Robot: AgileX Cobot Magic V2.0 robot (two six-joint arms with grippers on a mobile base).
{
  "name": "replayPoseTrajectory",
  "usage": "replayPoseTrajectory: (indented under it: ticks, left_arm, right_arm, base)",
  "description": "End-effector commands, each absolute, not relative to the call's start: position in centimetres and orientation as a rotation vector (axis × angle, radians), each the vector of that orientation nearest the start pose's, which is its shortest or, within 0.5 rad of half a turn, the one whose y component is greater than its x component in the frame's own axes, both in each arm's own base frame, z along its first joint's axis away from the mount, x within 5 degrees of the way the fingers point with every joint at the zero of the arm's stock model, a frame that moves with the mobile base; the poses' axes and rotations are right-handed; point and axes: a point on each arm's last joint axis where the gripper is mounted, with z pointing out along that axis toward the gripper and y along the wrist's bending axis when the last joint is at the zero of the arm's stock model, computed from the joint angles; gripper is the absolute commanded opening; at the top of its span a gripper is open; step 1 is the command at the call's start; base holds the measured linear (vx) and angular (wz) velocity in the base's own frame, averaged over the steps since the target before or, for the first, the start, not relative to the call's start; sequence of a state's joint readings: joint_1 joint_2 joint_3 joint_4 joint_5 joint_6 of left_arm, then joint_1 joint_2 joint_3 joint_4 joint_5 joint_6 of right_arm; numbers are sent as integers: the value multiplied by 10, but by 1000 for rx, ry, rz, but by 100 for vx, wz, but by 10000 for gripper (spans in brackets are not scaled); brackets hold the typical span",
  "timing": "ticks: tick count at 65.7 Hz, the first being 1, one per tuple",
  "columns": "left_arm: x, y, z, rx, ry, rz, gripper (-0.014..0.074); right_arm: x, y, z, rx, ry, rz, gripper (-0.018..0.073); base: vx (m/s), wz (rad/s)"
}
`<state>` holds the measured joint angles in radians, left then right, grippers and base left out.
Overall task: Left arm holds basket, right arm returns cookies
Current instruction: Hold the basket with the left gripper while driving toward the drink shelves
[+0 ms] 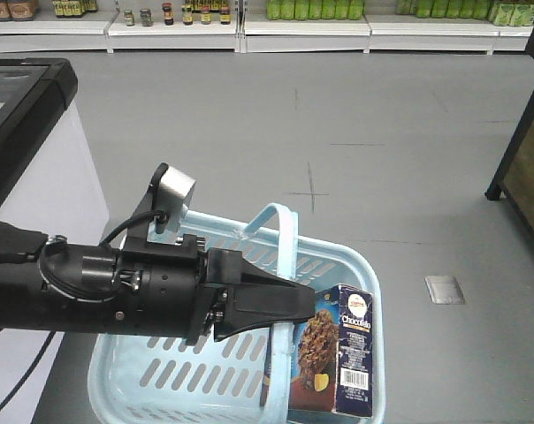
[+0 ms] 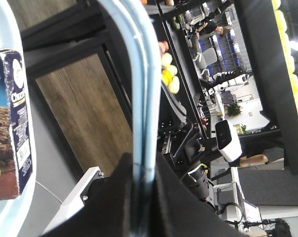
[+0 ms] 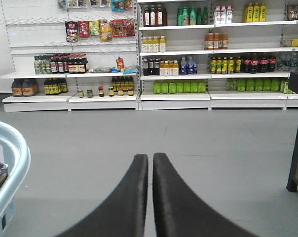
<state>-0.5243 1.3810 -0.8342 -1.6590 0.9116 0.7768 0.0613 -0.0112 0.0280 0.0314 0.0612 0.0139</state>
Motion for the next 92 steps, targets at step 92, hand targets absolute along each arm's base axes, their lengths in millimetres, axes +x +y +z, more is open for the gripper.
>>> replayPoseTrajectory:
  ticks: [92]
  left_arm:
    - [196,-199,326,256,2067,-1901,-3]
  right_arm:
    - [56,3,200,-20,1498,75,-11]
  base:
    - [60,0]
